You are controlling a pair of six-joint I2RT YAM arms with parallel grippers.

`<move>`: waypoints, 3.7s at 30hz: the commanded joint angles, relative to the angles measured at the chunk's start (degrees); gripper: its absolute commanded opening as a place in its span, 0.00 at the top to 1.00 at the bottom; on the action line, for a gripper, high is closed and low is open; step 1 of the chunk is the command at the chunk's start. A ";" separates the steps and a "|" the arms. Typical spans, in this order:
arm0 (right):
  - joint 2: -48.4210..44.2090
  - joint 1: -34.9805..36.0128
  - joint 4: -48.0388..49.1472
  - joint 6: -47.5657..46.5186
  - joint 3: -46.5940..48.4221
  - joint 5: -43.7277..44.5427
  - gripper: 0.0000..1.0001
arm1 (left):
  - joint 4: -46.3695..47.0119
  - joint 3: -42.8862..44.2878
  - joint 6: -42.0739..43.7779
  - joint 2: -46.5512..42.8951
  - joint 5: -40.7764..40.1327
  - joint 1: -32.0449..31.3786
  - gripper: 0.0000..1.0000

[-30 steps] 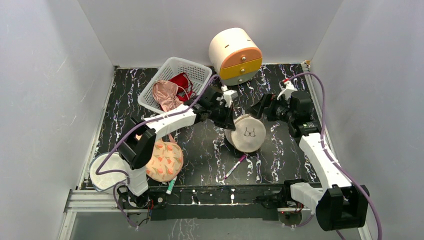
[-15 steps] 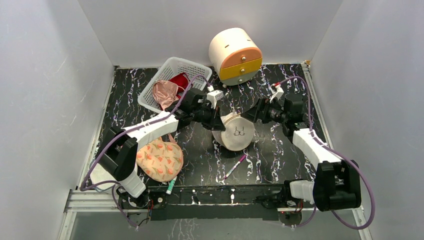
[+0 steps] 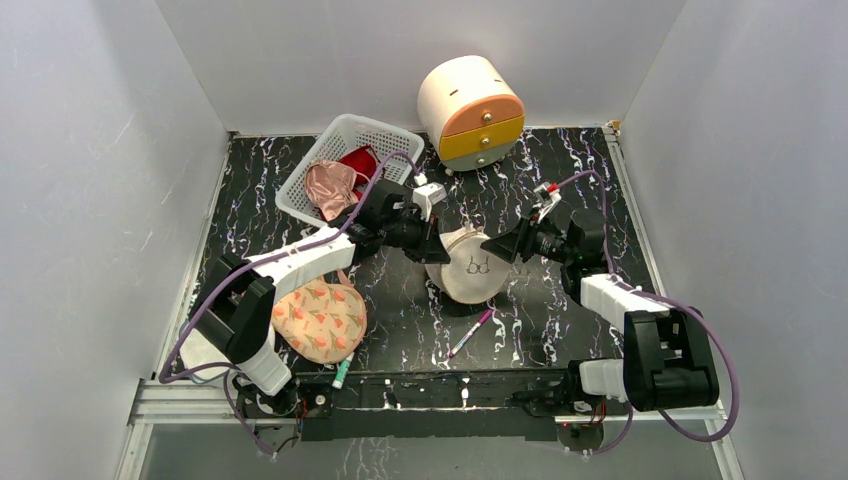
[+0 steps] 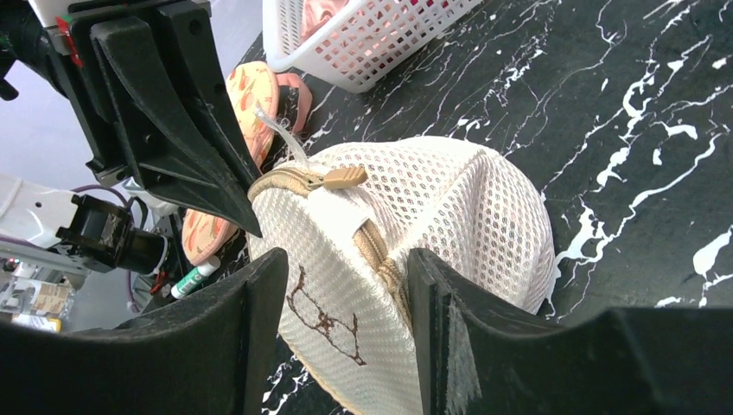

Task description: Unzip the laundry bag and remove the bra

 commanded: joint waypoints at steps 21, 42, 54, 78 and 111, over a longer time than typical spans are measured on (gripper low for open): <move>6.45 -0.05 18.07 5.16 -1.47 -1.03 0.42 | 4.04 -2.13 2.74 -6.56 0.94 0.27 1.00; 0.47 1.68 4.96 1.38 3.11 -0.48 0.97 | -11.40 3.27 -3.49 -8.06 -14.66 -0.42 0.24; -0.35 10.70 -12.62 -8.72 11.03 9.75 1.00 | -30.37 21.47 -9.09 -6.87 -29.04 -4.32 0.20; -3.22 12.35 -14.60 -8.71 11.67 11.26 1.00 | -43.61 48.32 -4.75 15.88 -47.40 -13.70 0.62; -3.74 12.78 -13.48 -7.81 11.59 11.36 1.00 | -44.56 50.46 -3.37 19.64 -52.20 -14.91 0.78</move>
